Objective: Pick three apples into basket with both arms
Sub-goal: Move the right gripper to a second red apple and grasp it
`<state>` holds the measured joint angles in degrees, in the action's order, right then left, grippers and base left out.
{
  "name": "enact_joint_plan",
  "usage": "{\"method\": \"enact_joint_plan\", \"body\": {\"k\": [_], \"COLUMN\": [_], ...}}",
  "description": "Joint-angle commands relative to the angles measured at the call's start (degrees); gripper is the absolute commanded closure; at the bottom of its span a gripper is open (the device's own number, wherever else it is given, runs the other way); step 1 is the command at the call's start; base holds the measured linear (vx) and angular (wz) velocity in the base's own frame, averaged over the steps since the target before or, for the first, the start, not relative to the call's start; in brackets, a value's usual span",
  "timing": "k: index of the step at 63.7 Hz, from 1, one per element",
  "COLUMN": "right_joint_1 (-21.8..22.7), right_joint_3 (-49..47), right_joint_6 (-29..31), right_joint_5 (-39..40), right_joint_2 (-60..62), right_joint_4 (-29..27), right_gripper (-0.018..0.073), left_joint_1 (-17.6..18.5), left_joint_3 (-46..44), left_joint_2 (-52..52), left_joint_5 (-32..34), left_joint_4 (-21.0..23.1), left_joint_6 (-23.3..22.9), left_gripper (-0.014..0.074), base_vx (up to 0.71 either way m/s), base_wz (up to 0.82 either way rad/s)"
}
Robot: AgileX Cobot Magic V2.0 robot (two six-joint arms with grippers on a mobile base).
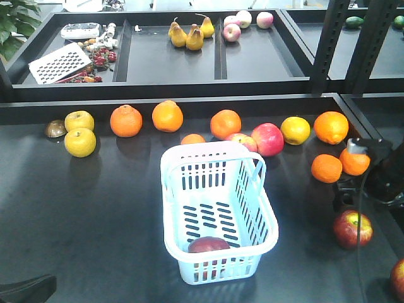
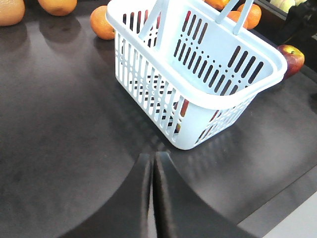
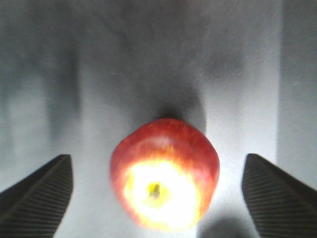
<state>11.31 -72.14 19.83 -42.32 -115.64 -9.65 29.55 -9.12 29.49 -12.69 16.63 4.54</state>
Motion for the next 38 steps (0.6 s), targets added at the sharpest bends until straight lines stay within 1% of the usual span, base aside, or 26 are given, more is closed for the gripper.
{"method": "enact_joint_plan", "body": {"k": [1, 15, 18, 22, 26, 34, 38], "right_joint_1": [-0.09, -0.09, -0.09, -0.14, -0.14, -0.14, -0.14], "right_joint_3": [-1.64, -1.64, -1.64, -1.64, -1.64, -1.64, -1.64], "right_joint_6": [-0.8, -0.99, -0.86, -0.51, 0.1, 0.54, 2.79], "right_joint_5": [0.02, -0.37, -0.22, -0.73, -1.08, -1.36, -2.29], "right_joint_2": [1.02, -3.35, -3.7, -3.76, -3.27, 0.0, 2.48], "right_joint_4": [0.87, 1.01, 1.01, 0.94, 0.83, 0.01, -1.82], "right_gripper": [-0.0051, -0.0038, -0.0026, 0.0015, 0.0087, 0.0347, 0.0481], "left_joint_1": [-0.1, -0.1, -0.1, -0.1, -0.1, -0.1, -0.1], "left_joint_3": [-1.43, -1.43, -1.43, -1.43, -1.43, -1.43, -1.43], "left_joint_2": [-0.03, -0.03, -0.03, -0.03, -0.03, -0.03, -0.03], "left_joint_5": [4.01, 4.01, 4.01, 4.01, 4.01, 4.01, 4.01], "left_joint_4": [0.6, 0.6, 0.6, 0.6, 0.6, 0.6, 0.6], "left_joint_6": [-0.33, -0.33, -0.33, -0.33, -0.33, -0.33, -0.33], "left_gripper": [0.0603, 0.0603, 0.0603, 0.0603, 0.0603, 0.0603, 0.0603], "base_vx": [0.0, 0.0, 0.0, 0.0, 0.0, 0.0, 0.0], "base_wz": [0.0, 0.0, 0.0, 0.0, 0.0, 0.0, 0.0]}}
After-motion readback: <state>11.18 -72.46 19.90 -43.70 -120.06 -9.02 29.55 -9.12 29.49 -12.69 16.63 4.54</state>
